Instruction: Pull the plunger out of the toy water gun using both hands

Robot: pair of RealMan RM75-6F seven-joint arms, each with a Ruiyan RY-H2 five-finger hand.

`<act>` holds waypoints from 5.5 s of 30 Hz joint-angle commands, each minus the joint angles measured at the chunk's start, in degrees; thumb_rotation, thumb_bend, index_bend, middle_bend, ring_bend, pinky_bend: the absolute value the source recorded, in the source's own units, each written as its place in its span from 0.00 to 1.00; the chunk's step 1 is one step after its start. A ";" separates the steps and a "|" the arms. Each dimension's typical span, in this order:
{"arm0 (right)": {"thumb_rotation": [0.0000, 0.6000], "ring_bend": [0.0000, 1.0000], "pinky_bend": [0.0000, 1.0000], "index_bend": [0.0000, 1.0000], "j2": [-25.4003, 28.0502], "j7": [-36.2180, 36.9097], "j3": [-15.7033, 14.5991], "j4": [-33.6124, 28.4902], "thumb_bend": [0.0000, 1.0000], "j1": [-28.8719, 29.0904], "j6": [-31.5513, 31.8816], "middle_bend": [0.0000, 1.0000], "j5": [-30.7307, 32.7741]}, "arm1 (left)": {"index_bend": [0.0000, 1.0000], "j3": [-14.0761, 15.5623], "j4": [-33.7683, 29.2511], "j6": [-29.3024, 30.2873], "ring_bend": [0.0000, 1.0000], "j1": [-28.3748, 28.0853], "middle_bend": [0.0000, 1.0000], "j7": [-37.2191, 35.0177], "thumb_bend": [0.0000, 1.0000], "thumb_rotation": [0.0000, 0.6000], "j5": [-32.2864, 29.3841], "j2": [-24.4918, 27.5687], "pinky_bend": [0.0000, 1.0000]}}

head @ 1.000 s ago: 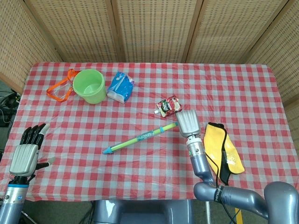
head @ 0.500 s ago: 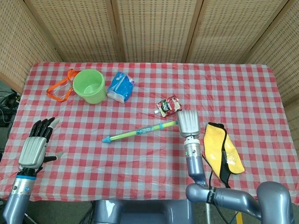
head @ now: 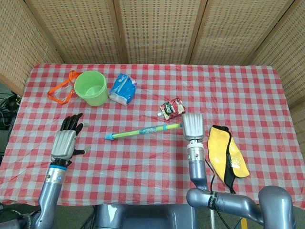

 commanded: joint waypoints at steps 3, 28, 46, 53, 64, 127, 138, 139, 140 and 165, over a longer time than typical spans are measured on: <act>1.00 1.00 0.80 0.80 -0.12 -0.21 0.06 -0.13 0.53 -0.10 0.67 1.00 0.23 | 0.34 -2.40 4.14 -1.93 0.00 -4.16 0.00 4.27 0.17 1.00 -4.71 -5.95 0.00; 1.00 1.00 0.80 0.80 1.76 -0.54 -0.32 -1.61 0.53 -1.31 1.92 1.00 0.95 | 0.40 -7.31 19.30 -6.93 0.00 -12.89 0.00 5.89 0.19 1.00 -17.76 -18.79 0.00; 1.00 1.00 0.80 0.80 3.60 -0.07 -0.27 -2.08 0.53 -1.82 1.61 1.00 1.58 | 0.43 -8.24 24.91 -8.96 0.00 -17.93 0.00 7.00 0.19 1.00 -19.48 -22.35 0.00; 1.00 1.00 0.80 0.80 3.92 -0.18 -1.14 -2.42 0.53 -2.05 1.67 1.00 1.20 | 0.45 -8.82 27.73 -8.61 0.00 -19.39 0.00 7.01 0.19 1.00 -19.99 -24.62 0.00; 1.00 1.00 0.80 0.80 5.33 -0.19 -1.60 -3.80 0.53 -2.58 1.75 1.00 1.13 | 0.45 -10.20 32.06 -9.98 0.00 -22.14 0.00 7.33 0.20 1.00 -21.40 -27.48 0.00; 1.00 1.00 0.80 0.80 11.44 3.26 -2.28 -8.63 0.53 -4.86 3.09 1.00 -1.55 | 0.55 -5.24 20.80 -1.46 0.00 -16.05 0.00 7.52 0.39 1.00 -16.44 -20.36 0.00; 1.00 1.00 0.80 0.80 12.32 5.25 -2.30 -5.70 0.53 -5.98 2.72 1.00 -1.21 | 0.55 -3.50 20.72 -1.22 0.00 -13.34 0.00 5.95 0.39 1.00 -15.46 -17.86 0.00; 1.00 1.00 0.80 0.80 12.37 5.39 -2.31 -5.23 0.53 -6.06 2.65 1.00 -1.19 | 0.55 -3.47 20.75 -1.20 0.00 -13.22 0.00 5.87 0.39 1.00 -15.39 -17.74 0.00; 1.00 1.00 0.80 0.80 12.43 5.68 -2.25 -4.60 0.53 -6.17 2.54 1.00 -1.12 | 0.55 -3.42 20.70 -1.19 0.00 -13.07 0.00 5.81 0.39 1.00 -15.30 -17.56 0.00; 1.00 1.00 0.80 0.80 14.37 9.25 -0.58 2.52 0.53 -7.60 0.06 1.00 0.79 | 0.55 -3.11 15.03 -1.04 0.00 -11.62 0.00 9.02 0.39 1.00 -17.03 -14.01 0.00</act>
